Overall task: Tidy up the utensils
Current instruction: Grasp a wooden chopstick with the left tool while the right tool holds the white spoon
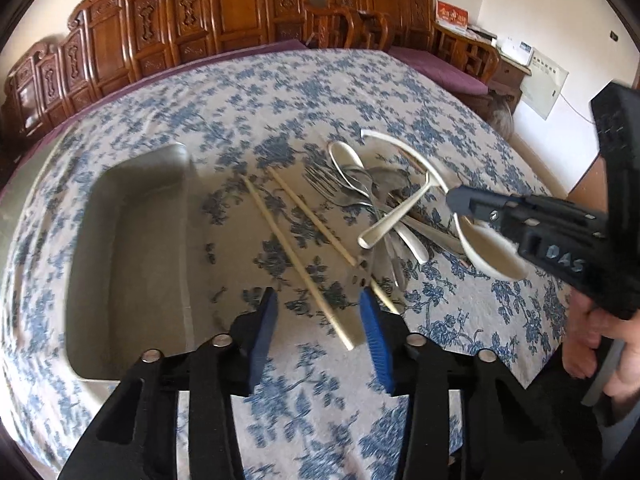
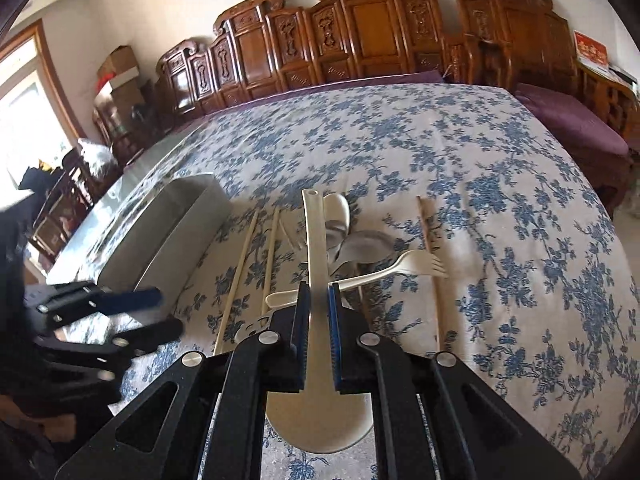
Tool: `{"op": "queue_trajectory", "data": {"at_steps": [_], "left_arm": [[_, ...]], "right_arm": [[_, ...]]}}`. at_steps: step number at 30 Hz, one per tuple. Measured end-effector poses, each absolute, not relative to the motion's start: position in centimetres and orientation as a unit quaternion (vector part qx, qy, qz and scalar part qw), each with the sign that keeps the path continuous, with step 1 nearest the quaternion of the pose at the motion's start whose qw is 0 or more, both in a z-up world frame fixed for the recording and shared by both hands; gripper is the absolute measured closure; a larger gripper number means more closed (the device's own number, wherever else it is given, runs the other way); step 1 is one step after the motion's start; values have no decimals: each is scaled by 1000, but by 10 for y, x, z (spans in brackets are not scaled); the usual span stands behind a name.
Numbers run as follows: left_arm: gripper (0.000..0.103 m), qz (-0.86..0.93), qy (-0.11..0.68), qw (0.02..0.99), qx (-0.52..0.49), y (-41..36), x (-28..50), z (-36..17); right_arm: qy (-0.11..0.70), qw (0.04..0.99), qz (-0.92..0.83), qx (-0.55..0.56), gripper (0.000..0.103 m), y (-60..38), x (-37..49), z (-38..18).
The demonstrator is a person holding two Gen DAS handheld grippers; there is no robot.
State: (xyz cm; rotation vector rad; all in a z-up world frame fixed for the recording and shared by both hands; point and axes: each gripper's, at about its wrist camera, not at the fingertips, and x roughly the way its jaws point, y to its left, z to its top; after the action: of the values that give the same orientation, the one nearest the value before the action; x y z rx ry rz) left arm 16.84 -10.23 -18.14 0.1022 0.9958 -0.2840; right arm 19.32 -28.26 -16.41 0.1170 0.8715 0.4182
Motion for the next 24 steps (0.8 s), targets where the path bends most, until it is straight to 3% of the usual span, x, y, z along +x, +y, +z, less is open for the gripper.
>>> {"op": "queue_trajectory", "data": {"at_steps": [3, 11, 14, 24], "left_arm": [[76, -133, 489, 860, 50, -111, 177, -194], [83, -111, 519, 846, 51, -114, 189, -217], [95, -108, 527, 841, 52, -111, 186, -223], [99, -91, 513, 852, 53, -87, 169, -214]], "right_arm": [[418, 885, 199, 57, 93, -284, 194, -164], [416, 885, 203, 53, 93, -279, 193, -163], [417, 885, 203, 53, 92, -277, 193, -163], [416, 883, 210, 48, 93, -268, 190, -162]]}}
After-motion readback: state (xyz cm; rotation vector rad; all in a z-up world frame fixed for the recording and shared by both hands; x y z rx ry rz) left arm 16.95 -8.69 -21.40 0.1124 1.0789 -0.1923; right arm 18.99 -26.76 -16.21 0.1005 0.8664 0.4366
